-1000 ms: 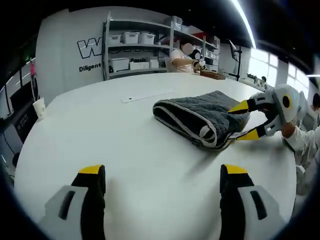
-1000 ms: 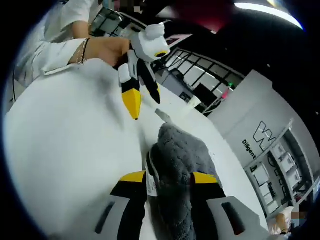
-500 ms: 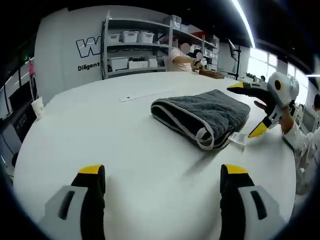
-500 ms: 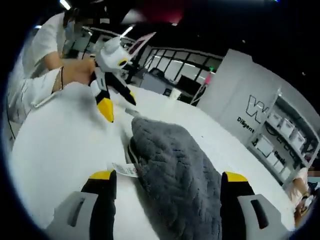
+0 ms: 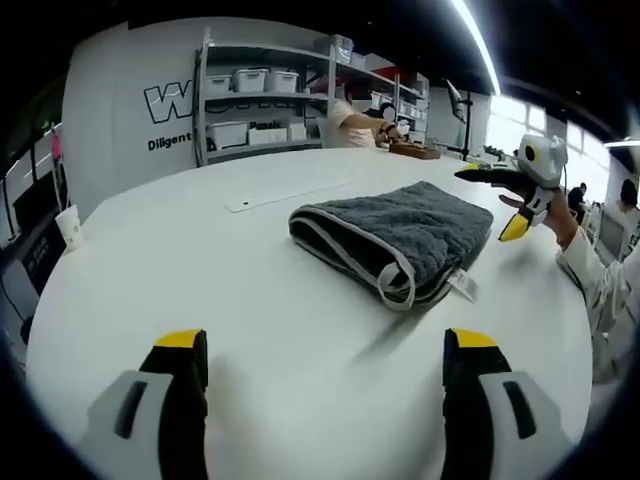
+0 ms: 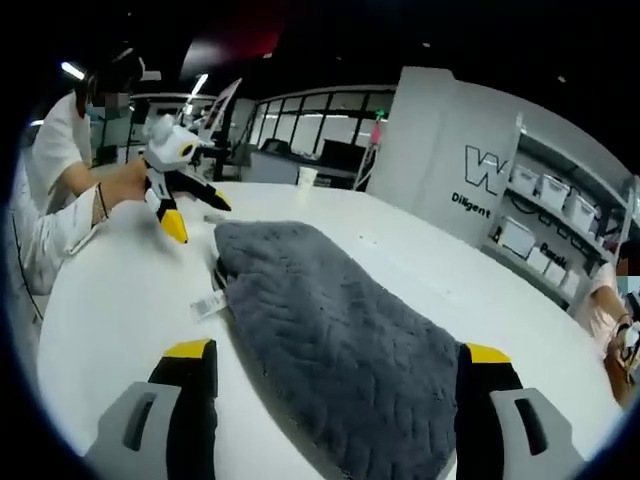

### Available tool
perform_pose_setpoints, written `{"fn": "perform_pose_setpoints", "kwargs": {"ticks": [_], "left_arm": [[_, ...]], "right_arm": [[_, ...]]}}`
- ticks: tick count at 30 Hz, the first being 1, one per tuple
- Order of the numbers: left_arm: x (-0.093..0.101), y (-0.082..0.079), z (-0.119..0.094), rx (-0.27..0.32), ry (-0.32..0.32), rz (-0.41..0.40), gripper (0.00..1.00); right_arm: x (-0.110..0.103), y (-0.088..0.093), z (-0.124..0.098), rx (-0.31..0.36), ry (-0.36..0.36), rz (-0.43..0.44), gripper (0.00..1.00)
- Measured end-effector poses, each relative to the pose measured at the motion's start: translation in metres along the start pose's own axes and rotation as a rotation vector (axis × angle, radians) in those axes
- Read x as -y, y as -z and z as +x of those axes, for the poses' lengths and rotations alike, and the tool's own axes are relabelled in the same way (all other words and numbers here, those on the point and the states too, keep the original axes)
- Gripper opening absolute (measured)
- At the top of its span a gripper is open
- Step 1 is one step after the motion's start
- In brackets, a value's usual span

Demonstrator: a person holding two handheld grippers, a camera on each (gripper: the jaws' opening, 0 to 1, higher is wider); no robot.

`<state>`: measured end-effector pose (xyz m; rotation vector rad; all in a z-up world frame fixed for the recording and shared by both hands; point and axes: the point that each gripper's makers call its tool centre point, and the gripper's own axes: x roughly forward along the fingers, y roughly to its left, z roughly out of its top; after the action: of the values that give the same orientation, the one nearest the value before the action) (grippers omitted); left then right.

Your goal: Open the folded towel by lifting each exposed corner and separating the folded layers until the towel lies flat within the target outline without major curled edges

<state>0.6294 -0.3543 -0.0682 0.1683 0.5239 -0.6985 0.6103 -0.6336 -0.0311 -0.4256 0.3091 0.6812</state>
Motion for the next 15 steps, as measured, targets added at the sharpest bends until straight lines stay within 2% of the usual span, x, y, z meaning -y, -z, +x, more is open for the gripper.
{"fn": "perform_pose_setpoints", "kwargs": {"ticks": [7,10,15], "left_arm": [[0.001,0.001,0.0,-0.014,-0.001,0.014,0.97],[0.0,0.002,0.0,-0.017,-0.006,0.014,0.97],[0.0,0.001,-0.001,-0.018,-0.011,0.012,0.99]], "right_arm": [[0.004,0.016,-0.005,-0.033,-0.034,0.021,0.99],[0.003,0.017,-0.007,-0.019,-0.067,0.059,0.99],[0.004,0.021,-0.008,-0.034,-0.062,0.059,0.99]]}}
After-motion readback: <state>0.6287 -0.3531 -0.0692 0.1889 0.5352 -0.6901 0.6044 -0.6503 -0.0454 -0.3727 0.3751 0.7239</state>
